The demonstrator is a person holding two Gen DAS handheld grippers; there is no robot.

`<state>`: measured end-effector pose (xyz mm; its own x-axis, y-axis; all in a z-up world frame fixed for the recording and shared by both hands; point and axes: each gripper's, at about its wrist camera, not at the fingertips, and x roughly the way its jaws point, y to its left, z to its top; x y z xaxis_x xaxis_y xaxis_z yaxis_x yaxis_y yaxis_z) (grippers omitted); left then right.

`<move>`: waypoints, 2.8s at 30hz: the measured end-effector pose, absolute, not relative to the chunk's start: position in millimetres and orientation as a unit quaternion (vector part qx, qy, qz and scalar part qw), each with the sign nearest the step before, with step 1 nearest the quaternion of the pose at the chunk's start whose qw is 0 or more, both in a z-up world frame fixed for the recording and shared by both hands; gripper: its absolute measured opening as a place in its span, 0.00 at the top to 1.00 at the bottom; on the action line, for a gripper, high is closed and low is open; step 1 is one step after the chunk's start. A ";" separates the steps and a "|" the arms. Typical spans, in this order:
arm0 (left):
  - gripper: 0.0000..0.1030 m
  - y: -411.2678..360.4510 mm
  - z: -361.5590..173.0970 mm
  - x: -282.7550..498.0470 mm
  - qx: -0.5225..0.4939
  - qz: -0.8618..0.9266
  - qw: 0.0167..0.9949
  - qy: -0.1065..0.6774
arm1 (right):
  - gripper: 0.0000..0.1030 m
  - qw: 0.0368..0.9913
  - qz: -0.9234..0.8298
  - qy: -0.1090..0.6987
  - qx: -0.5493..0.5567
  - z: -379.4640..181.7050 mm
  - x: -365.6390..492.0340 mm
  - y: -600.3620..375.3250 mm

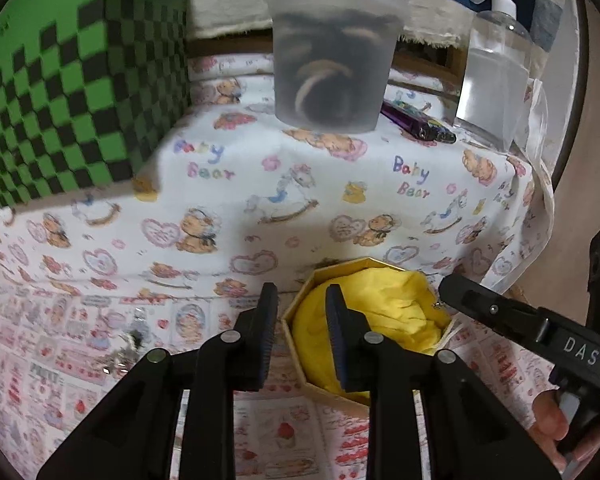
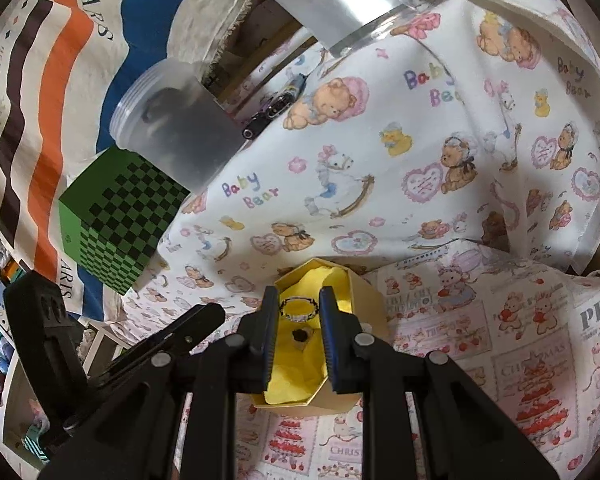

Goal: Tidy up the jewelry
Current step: 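Carry heart and ring over the yellow-lined box and open both tools, then withdraw both open tools from the box back over the table, then grasp a silver charm with the right tool while the left tool approaches another charm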

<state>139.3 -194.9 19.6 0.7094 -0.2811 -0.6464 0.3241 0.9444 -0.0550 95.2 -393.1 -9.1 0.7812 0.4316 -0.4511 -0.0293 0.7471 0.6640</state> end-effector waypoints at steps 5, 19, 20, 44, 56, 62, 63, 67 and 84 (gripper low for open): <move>0.63 -178.1 34.7 124.2 0.050 -0.132 0.942 0.303 | 0.76 0.888 0.136 0.302 0.319 -4.7 95.2 -385.1; 0.34 -94.1 75.7 55.0 0.065 -0.072 0.976 0.193 | 0.43 0.924 0.142 0.266 0.236 27.2 71.3 -348.5; 0.28 -89.6 78.2 50.8 0.069 -0.069 0.978 0.183 | 0.37 0.929 0.137 0.261 0.226 30.4 68.2 -345.8; 0.01 -29.6 34.1 68.4 0.033 -0.028 0.980 0.196 | 0.04 0.969 0.085 0.210 0.100 42.1 42.3 -286.9; 0.01 -8.8 12.4 97.8 -0.016 -0.032 0.963 0.268 | 0.03 0.966 0.061 0.230 0.097 28.8 48.4 -287.1; 0.02 2.9 19.4 96.2 -0.024 -0.021 0.965 0.259 | 0.03 0.968 0.081 0.221 0.085 32.6 43.9 -281.8; 0.03 6.1 22.1 94.8 -0.021 -0.014 0.967 0.254 | 0.03 0.970 0.094 0.211 0.074 33.7 40.8 -279.2; 0.03 25.8 35.7 89.3 -0.010 0.020 0.976 0.216 | 0.03 0.969 0.109 0.214 0.048 35.5 37.0 -266.4; 0.03 79.5 20.0 115.9 -0.089 0.050 0.958 0.269 | 0.43 0.904 0.144 0.402 0.028 11.5 128.5 -152.7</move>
